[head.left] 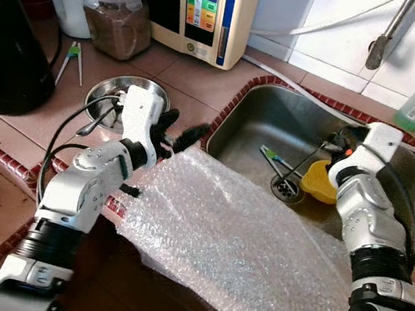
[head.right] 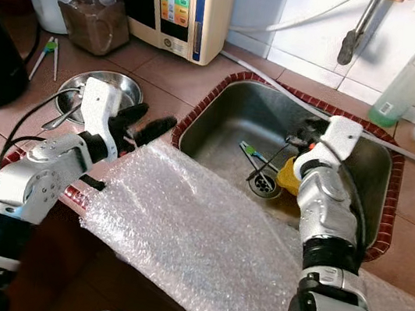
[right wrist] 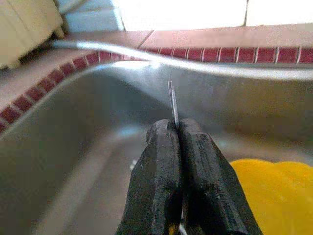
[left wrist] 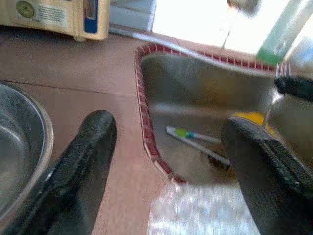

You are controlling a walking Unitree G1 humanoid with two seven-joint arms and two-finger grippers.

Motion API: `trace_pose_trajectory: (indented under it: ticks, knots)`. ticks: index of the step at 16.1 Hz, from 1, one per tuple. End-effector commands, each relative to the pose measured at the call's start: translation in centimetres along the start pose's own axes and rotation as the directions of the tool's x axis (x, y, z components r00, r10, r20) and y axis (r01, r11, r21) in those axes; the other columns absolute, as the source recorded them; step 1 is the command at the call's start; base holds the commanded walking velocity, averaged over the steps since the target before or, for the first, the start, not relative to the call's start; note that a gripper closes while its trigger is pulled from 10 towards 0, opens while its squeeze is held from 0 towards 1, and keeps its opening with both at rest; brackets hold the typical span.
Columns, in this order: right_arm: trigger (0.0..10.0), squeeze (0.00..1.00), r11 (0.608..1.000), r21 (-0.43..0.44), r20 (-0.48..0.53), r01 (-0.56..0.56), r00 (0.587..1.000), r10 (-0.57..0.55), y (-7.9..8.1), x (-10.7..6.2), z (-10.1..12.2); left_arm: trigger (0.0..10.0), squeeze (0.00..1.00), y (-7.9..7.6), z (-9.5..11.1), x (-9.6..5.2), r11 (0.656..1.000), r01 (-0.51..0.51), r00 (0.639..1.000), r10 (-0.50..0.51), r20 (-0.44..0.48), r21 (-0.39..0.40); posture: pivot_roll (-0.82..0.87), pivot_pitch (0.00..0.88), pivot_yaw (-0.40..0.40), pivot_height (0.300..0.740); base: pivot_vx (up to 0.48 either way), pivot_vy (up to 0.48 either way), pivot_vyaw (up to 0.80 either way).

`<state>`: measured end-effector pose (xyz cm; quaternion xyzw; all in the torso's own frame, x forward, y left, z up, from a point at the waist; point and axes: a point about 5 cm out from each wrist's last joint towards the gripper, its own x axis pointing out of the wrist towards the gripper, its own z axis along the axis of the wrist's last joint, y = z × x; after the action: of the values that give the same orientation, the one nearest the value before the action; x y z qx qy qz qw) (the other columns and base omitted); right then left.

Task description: Kitchen organization

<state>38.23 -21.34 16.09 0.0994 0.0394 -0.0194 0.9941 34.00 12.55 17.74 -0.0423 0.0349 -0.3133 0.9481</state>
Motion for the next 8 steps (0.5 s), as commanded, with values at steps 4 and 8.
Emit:
trace_pose_trajectory:
  ticks: [4,8]
  knots:
    - [10.0,1.0,0.999,-0.047,-0.073,-0.014,0.997,0.011,0.2,-0.2,-2.2,10.0,1.0,0.1,-2.0,-0.5,0.996,0.032,0.995,-0.024,-0.101,0.084,0.02,0.127,0.026,0.74,0.0,0.0,0.0]
    - [10.0,1.0,0.994,-0.091,-0.052,-0.062,0.997,0.058,1.0,-0.2,-2.2,10.0,1.0,0.2,-2.5,-0.4,0.992,0.046,0.992,-0.032,-0.118,0.115,0.02,0.127,0.026,0.74,0.0,0.0,0.0]
